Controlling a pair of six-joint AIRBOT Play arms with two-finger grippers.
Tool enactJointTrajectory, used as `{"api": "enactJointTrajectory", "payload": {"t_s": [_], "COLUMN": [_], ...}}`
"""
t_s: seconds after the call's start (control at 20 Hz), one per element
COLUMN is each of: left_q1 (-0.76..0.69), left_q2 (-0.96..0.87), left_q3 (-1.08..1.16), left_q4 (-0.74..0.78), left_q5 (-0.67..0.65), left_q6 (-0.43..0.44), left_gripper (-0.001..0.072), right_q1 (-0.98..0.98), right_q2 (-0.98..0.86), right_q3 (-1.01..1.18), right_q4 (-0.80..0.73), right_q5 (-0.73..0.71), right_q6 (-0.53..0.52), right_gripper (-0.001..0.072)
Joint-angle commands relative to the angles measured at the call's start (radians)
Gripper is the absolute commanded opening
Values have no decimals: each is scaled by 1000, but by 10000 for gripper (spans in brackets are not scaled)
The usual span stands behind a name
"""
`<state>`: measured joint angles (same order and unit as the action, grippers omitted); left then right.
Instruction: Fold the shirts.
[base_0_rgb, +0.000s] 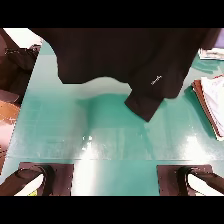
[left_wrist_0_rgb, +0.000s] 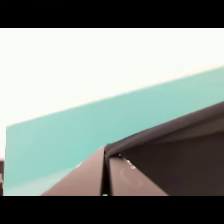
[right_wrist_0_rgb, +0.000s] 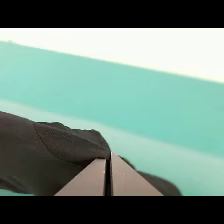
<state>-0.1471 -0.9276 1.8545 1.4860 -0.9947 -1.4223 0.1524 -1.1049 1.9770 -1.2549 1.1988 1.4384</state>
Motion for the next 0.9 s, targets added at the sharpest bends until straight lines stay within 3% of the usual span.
{"api": "enactJointTrajectory", "payload": {"t_s": [0.0,0.3,0.4,0.6,0.85], "left_q1": [0,0,0,0,0], "left_q2": [179,241,206,0,-373], "left_q3": [7,68,68,50,-76], "left_q4": [-42,-145,-129,-127,-79], "left_q5": [26,69,24,-162,-282], "left_q6": [-1,-3,-3,13,24], "left_gripper": [26,26,26,26,26], "right_q1": [0,0,0,0,0], "right_q2": [167,270,240,48,-360], "right_q3": [0,0,0,0,0], "right_q4": [-6,-5,-2,34,33], "right_q5": [-3,-76,-80,21,328], "right_q6": [0,0,1,14,24], "right_gripper": [14,14,14,13,14]}}
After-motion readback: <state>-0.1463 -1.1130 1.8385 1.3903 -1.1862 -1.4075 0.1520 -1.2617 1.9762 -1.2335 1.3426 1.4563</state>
